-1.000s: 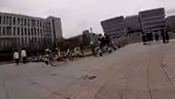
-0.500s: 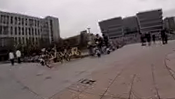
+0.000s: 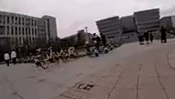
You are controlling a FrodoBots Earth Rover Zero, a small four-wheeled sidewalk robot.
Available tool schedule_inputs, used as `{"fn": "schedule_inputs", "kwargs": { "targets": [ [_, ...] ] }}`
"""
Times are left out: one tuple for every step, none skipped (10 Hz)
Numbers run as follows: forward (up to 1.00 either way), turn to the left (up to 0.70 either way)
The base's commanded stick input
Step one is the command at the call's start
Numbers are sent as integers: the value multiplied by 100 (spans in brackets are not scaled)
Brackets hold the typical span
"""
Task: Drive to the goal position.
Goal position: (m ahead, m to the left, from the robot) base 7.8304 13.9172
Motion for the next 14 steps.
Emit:
{"fn": "schedule_inputs", "kwargs": {
  "targets": [
    [54,-12],
    [54,-12],
    [54,-12],
    [54,-12],
    [54,-12],
    [54,-12],
    [27,-36],
    [0,-60],
    [0,-60],
    [0,-60],
    [0,-60],
    [0,-60],
    [0,-60],
    [0,-60]
  ]
}}
